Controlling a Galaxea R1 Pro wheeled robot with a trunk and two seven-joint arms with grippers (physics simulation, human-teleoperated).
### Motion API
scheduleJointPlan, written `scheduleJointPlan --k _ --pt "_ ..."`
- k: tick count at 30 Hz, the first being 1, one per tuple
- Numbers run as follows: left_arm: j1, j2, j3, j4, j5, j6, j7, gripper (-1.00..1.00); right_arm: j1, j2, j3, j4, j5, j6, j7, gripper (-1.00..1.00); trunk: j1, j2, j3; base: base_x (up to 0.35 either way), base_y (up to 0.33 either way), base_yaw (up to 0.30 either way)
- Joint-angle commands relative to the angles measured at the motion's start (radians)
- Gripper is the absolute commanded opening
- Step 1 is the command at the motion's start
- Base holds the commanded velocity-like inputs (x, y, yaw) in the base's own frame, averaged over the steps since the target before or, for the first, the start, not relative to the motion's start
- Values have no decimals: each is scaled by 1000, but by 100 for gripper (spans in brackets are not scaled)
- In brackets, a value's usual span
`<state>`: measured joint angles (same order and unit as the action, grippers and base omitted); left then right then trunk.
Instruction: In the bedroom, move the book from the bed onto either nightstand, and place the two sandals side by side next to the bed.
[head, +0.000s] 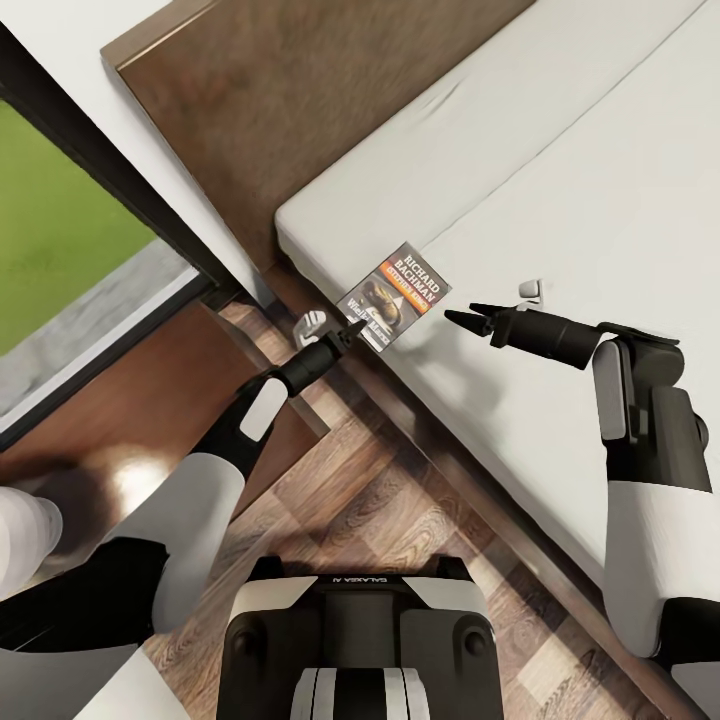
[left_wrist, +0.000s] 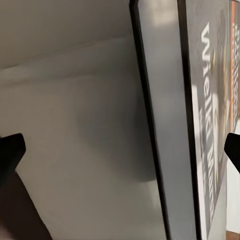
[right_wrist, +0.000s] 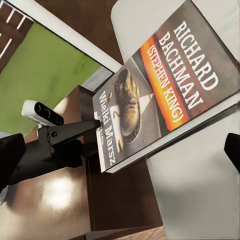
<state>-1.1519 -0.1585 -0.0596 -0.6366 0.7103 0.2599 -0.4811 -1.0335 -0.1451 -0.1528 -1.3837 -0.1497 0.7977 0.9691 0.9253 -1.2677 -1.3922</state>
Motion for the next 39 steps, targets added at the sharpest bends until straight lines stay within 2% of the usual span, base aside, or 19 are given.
scheduleJointPlan --k 1,7,31,39 --pt "0 0 0 0 11 9 -1 100 0 0 -1 0 -2 5 2 100 0 0 0 0 0 -125" --pt "-1 1 0 0 10 8 -1 100 0 0 -1 0 -2 5 2 100 0 0 0 0 0 -142" --pt "-1 2 0 -2 11 7 -5 100 0 0 -1 0 -2 5 2 100 0 0 0 0 0 -40" --pt "-2 2 0 -2 12 7 -5 100 0 -1 -1 0 -2 -33 4 100 0 0 0 0 0 0"
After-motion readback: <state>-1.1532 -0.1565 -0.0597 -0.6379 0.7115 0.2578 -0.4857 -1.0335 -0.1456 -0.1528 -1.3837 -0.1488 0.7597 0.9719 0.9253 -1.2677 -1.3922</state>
